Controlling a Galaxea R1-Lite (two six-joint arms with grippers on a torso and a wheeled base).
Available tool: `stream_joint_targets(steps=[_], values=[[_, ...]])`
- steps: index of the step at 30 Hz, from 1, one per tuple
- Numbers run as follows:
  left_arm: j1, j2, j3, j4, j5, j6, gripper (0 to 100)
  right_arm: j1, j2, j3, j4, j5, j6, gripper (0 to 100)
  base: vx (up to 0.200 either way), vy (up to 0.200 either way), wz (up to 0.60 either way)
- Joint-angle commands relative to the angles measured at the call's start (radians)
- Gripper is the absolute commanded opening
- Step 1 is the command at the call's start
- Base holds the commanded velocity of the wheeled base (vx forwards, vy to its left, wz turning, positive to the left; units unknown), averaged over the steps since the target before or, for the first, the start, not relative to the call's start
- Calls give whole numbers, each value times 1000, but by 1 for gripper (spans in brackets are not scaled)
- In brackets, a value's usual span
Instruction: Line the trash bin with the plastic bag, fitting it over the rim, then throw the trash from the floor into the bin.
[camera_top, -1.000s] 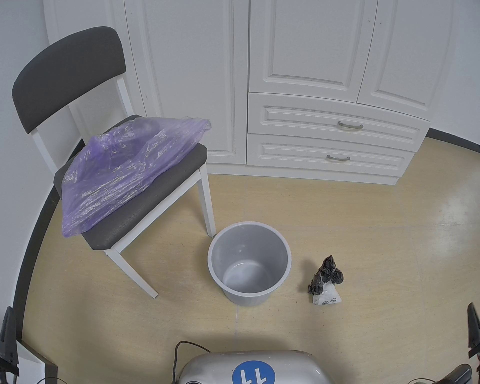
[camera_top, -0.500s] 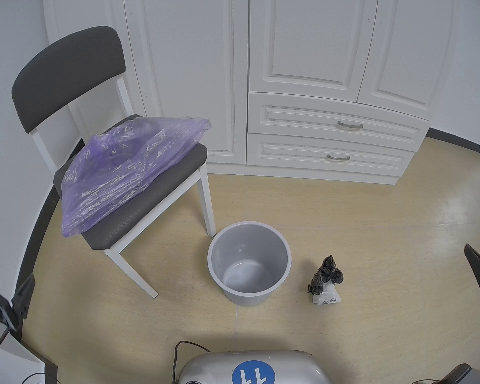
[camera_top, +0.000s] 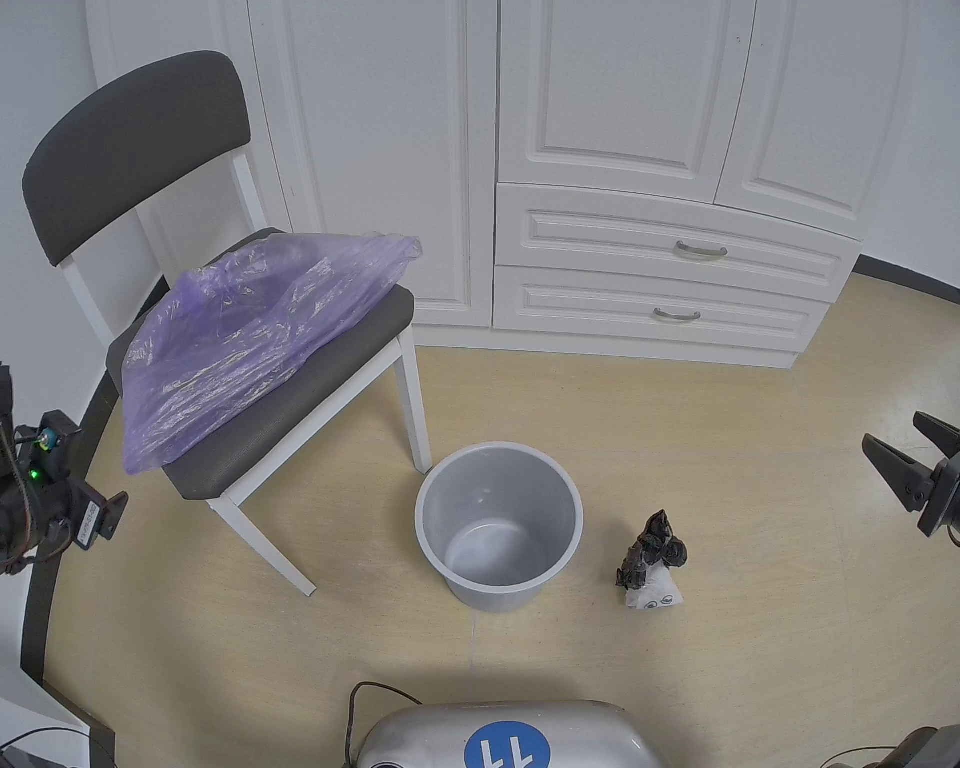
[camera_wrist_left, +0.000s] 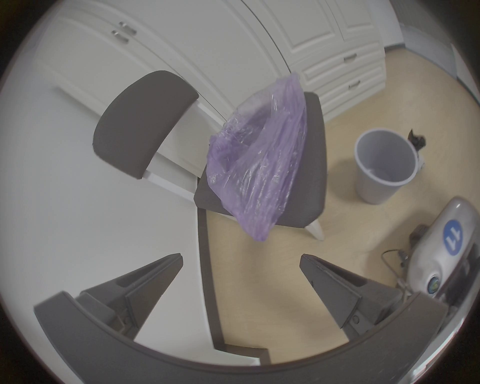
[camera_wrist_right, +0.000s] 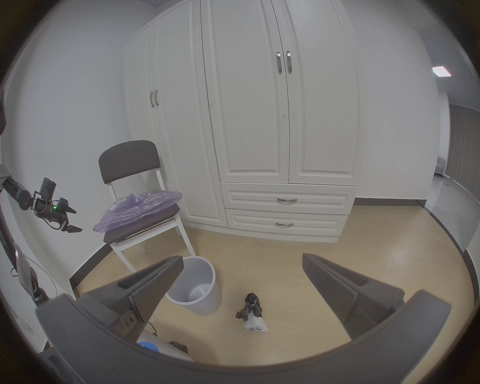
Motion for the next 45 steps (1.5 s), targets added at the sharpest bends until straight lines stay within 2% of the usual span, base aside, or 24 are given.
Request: stream_joint_targets(steps=[1,5,17,26,35,45], values=[[9,164,-45,-49,36,55,100,0,63,-16,-21,4,3,100,0,0,0],[5,193,-68,-61,66,89,100,2,64,-22,-21,4,3,100,0,0,0],[-2,332,-146,-127,66,92,100,2,58,-38,-21,7,6,100,0,0,0],[-4,482,-206,-244,68,122,100,2,54,-54,-21,47,33,100,0,0,0],[-45,556,-286,-445,138,155,100,0,52,-64,-21,50,35,100,0,0,0],[-68,588,-321,-675,169,198,100,0,49,-68,-22,49,36,100,0,0,0]])
